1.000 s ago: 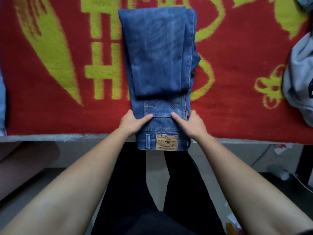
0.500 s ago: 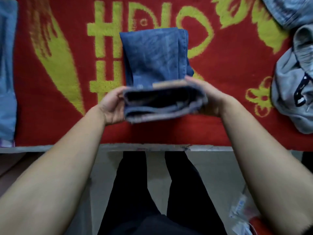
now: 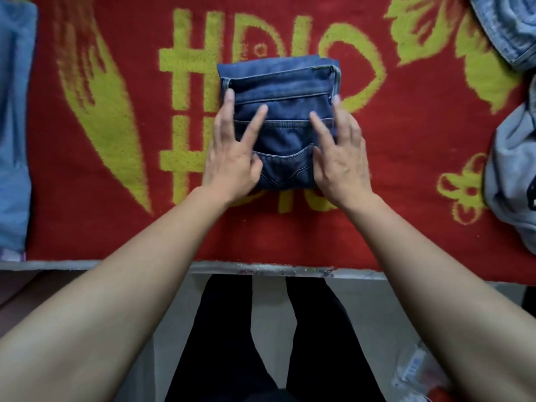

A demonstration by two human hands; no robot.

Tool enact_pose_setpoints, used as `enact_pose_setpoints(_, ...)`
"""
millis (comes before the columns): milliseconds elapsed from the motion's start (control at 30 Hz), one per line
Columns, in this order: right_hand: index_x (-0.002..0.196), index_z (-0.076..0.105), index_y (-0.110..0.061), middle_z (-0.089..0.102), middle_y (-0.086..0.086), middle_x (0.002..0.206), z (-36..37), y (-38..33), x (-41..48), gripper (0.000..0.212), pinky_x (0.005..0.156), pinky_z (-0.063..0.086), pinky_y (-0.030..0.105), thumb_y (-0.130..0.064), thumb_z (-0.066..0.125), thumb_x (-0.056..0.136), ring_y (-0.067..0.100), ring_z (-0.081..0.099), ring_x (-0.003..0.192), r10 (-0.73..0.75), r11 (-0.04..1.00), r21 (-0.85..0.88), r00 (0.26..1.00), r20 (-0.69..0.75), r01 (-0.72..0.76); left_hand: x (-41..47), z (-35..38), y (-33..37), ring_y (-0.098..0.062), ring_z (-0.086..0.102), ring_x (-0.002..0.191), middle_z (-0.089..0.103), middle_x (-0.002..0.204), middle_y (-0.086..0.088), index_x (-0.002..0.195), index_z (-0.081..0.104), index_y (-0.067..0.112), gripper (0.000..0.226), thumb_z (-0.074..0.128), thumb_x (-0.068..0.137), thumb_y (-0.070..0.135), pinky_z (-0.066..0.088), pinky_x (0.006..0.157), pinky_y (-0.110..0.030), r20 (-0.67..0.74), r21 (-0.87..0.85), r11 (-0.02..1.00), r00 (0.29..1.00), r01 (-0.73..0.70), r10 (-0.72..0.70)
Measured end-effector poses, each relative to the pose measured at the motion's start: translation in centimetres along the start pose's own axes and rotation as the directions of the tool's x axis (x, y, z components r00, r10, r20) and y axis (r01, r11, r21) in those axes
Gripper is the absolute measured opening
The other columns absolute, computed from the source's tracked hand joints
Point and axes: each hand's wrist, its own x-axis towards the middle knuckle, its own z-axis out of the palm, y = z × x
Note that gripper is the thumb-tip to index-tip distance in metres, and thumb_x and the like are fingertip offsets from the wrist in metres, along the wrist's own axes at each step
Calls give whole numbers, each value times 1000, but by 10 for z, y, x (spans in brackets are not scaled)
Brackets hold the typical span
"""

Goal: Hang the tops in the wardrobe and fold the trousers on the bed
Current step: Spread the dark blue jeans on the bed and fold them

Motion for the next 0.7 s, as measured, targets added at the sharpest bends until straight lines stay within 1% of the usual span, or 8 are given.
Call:
enact_pose_setpoints(67, 154, 31, -10, 16, 21, 162, 4, 1, 8, 59, 115, 29, 51, -16, 39, 97, 40, 20, 149, -130, 982, -114, 978, 163, 149, 12, 0, -8, -30, -3, 151, -7, 165, -9, 157, 15, 31, 84, 57, 85, 29, 34, 111, -50, 204, 75, 996, 978, -56, 39)
enact_pose_setpoints(133, 158, 15, -8, 0, 21, 164, 10, 2, 22, 61, 120, 15, 49, -23, 29, 100, 40, 2, 152, -86, 966, -196, 927, 365, 167, 30, 1, -16, -23, -14, 151, -13, 165, -1, 157, 8, 33, 84, 54, 87, 40, 28, 115, -53, 417, 85, 996, 909, -8, -28)
enact_pose_setpoints(200, 158, 9, -6, -7, 22, 164, 17, 6, 40, 63, 122, 8, 48, -28, 27, 102, 39, -6, 152, -25, 960, -237, 886, 463, 151, 50, 4, -19, -20, -21, 149, -18, 164, 3, 157, 6, 35, 83, 49, 87, 48, 20, 117, -56, 514, 97, 995, 856, 17, -65)
enact_pose_setpoints(267, 158, 7, -7, -9, 20, 164, 22, 8, 55, 64, 122, 9, 49, -32, 27, 103, 38, -8, 152, 7, 956, -254, 852, 524, 148, 64, 6, -19, -19, -23, 148, -19, 163, 4, 157, 6, 36, 82, 46, 87, 52, 18, 118, -57, 543, 102, 994, 836, 33, -83)
enact_pose_setpoints(367, 158, 12, -9, -4, 17, 165, 24, 9, 58, 63, 121, 13, 50, -32, 30, 102, 38, -3, 152, 13, 964, -238, 870, 492, 120, 72, 11, -20, -19, -24, 148, -19, 163, 5, 157, 6, 36, 83, 44, 85, 54, 19, 117, -57, 547, 146, 989, 830, 36, -110)
enact_pose_setpoints(500, 153, 27, 0, 14, 26, 161, 21, -6, 16, 61, 121, 14, 54, -25, 33, 98, 45, 11, 150, -81, 973, -183, 947, 312, 143, 67, 13, -17, -21, -24, 148, -21, 163, 4, 157, 3, 36, 84, 46, 86, 54, 18, 118, -57, 565, 176, 984, 817, 14, -112)
enact_pose_setpoints(600, 154, 17, 5, 9, 29, 161, 29, -13, -16, 85, 122, 10, 57, -33, 47, 84, 45, 5, 150, -130, 961, -190, 932, 337, 202, 69, 10, -17, -22, -23, 148, -21, 163, 2, 157, 3, 35, 81, 45, 90, 53, 13, 119, -56, 560, 174, 985, 824, -12, -89)
enact_pose_setpoints(700, 157, 4, 0, -1, 27, 163, 42, -15, -19, 99, 122, 4, 59, -32, 58, 79, 47, -3, 150, -58, 945, -275, 919, 390, 176, 66, 11, -15, -25, -22, 149, -19, 164, -1, 157, 5, 31, 77, 42, 92, 50, 2, 120, -57, 541, 196, 980, 836, -21, -90)
